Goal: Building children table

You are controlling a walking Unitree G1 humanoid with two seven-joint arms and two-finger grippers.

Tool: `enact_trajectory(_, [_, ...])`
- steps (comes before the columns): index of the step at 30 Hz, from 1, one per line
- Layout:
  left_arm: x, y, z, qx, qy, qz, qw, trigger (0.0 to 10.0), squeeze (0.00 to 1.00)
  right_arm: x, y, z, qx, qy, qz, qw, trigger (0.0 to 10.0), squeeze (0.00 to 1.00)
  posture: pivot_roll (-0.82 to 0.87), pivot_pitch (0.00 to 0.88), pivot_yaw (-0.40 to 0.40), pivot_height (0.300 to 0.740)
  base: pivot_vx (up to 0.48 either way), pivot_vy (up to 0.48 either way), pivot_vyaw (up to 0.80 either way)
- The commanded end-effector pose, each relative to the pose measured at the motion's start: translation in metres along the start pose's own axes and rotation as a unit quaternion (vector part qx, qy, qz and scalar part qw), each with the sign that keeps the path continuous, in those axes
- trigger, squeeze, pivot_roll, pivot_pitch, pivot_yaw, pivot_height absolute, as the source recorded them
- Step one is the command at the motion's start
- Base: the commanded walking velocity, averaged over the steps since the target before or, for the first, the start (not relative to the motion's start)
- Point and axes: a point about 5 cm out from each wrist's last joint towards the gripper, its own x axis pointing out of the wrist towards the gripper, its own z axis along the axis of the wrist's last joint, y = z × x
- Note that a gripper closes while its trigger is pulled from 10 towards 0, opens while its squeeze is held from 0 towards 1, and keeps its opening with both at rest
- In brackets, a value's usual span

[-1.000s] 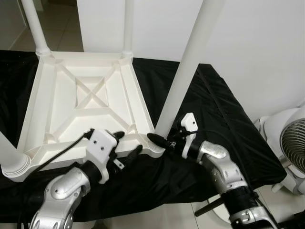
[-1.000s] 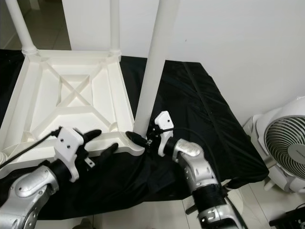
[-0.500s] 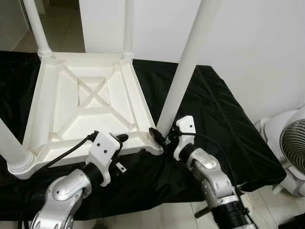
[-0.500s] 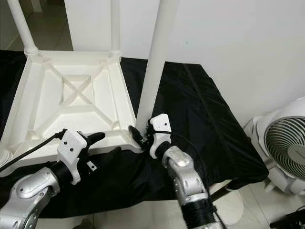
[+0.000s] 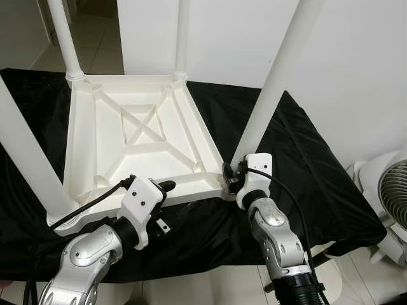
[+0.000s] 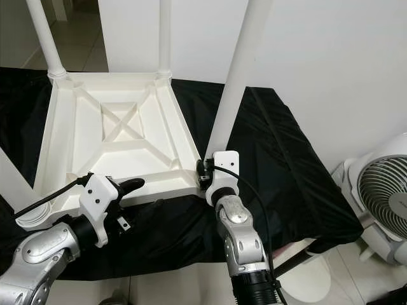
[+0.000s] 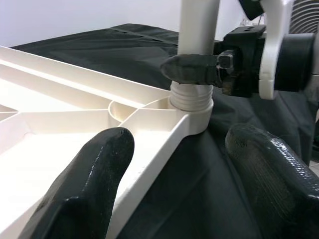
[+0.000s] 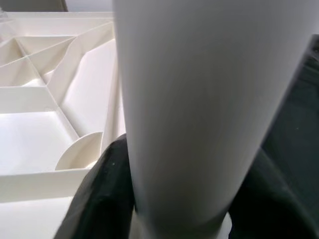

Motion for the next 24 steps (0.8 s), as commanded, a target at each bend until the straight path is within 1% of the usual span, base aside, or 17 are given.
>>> enact_trajectory(1, [0.002, -0.002, -0.001, -0.006, 0.002, -0.013, 1.0, 10.0, 0.0, -0.001, -0.014, 0.004, -0.001, -0.005, -0.043, 0.999, 6.0, 0.0, 0.17, 0.031, -0.11, 0.74, 0.0, 0.0, 0.0])
enact_trajectory(2, [0.002, -0.002, 0.0, -0.007, 0.002, -0.012, 1.0, 10.0, 0.0, 0.0, -0.013, 0.006, 0.01, -0.011, -0.018, 1.0, 10.0, 1.0, 0.17, 0.038, -0.106, 0.74, 0.0, 0.0, 0.0])
enact_trajectory(3, [0.003, -0.002, 0.0, -0.007, 0.001, -0.012, 1.0, 10.0, 0.0, 0.001, -0.012, 0.009, 0.016, -0.019, 0.011, 1.0, 10.0, 1.0, 0.17, 0.041, -0.103, 0.74, 0.0, 0.0, 0.0])
enact_trajectory(5, [0.003, -0.002, 0.0, -0.007, 0.001, -0.012, 1.0, 10.0, 0.0, 0.001, -0.012, 0.009, 0.016, -0.019, 0.011, 1.0, 10.0, 1.0, 0.17, 0.041, -0.103, 0.74, 0.0, 0.0, 0.0])
enact_trajectory(9, [0.004, -0.002, 0.002, -0.007, -0.002, -0.015, 1.0, 10.0, 0.0, 0.006, -0.019, 0.018, 0.001, -0.035, 0.127, 0.991, 10.0, 1.0, 0.16, 0.052, -0.091, 0.74, 0.0, 0.0, 0.0])
enact_trajectory(11, [0.004, -0.002, 0.002, -0.007, -0.002, -0.015, 1.0, 10.0, 0.0, 0.006, -0.019, 0.018, 0.001, -0.035, 0.127, 0.991, 10.0, 1.0, 0.16, 0.052, -0.091, 0.74, 0.0, 0.0, 0.0])
enact_trajectory(12, [0.005, -0.003, 0.003, -0.007, -0.003, -0.017, 1.0, 10.0, 0.0, 0.006, -0.022, 0.02, -0.004, -0.035, 0.156, 0.987, 10.0, 0.18, 0.15, 0.055, -0.091, 0.74, 0.0, 0.0, 0.0])
enact_trajectory(14, [0.005, -0.003, 0.003, -0.007, -0.003, -0.017, 1.0, 10.0, 0.0, 0.006, -0.022, 0.02, -0.004, -0.035, 0.156, 0.987, 10.0, 0.18, 0.15, 0.055, -0.091, 0.74, 0.0, 0.0, 0.0])
enact_trajectory(15, [0.005, -0.004, 0.004, -0.007, -0.004, -0.021, 1.0, 10.0, 0.0, 0.006, -0.025, 0.022, -0.017, -0.037, 0.187, 0.982, 10.0, 0.0, 0.16, 0.056, -0.089, 0.74, 0.0, 0.0, 0.0])
enact_trajectory(16, [0.005, -0.004, 0.004, -0.007, -0.004, -0.021, 1.0, 10.0, 0.0, 0.006, -0.025, 0.022, -0.017, -0.037, 0.187, 0.982, 10.0, 0.0, 0.16, 0.056, -0.089, 0.74, 0.0, 0.0, 0.0])
enact_trajectory(18, [0.006, -0.006, 0.005, -0.007, -0.006, -0.025, 1.0, 10.0, 0.0, 0.004, -0.031, 0.023, -0.043, -0.033, 0.269, 0.962, 10.0, 0.0, 0.16, 0.057, -0.084, 0.74, 0.0, 0.0, 0.0])
enact_trajectory(19, [0.006, -0.006, 0.005, -0.007, -0.006, -0.025, 1.0, 10.0, 0.0, 0.004, -0.031, 0.023, -0.043, -0.033, 0.269, 0.962, 10.0, 0.0, 0.16, 0.057, -0.084, 0.74, 0.0, 0.0, 0.0])
enact_trajectory(20, [0.007, -0.006, 0.006, -0.007, -0.007, -0.027, 1.0, 10.0, 0.0, 0.003, -0.034, 0.022, -0.053, -0.027, 0.302, 0.952, 10.0, 0.0, 0.16, 0.056, -0.083, 0.74, 0.0, 0.0, 0.0])
enact_trajectory(21, [0.007, -0.006, 0.006, -0.007, -0.007, -0.027, 1.0, 10.0, 0.0, 0.003, -0.034, 0.022, -0.053, -0.027, 0.302, 0.952, 10.0, 0.0, 0.16, 0.056, -0.083, 0.74, 0.0, 0.0, 0.0])
enact_trajectory(22, [0.007, -0.007, 0.006, -0.007, -0.008, -0.028, 1.0, 10.0, 0.0, 0.003, -0.036, 0.021, -0.063, -0.02, 0.324, 0.944, 10.0, 0.0, 0.16, 0.056, -0.083, 0.74, 0.0, 0.0, 0.0])
enact_trajectory(23, [0.007, -0.007, 0.006, -0.007, -0.008, -0.028, 1.0, 10.0, 0.0, 0.003, -0.036, 0.021, -0.063, -0.02, 0.324, 0.944, 10.0, 0.0, 0.16, 0.056, -0.083, 0.74, 0.0, 0.0, 0.0])
enact_trajectory(24, [0.007, -0.008, 0.007, -0.008, -0.009, -0.031, 0.999, 10.0, 0.0, 0.003, -0.038, 0.018, -0.072, -0.008, 0.348, 0.935, 10.0, 0.0, 0.16, 0.055, -0.082, 0.74, 0.0, 0.0, 0.0])
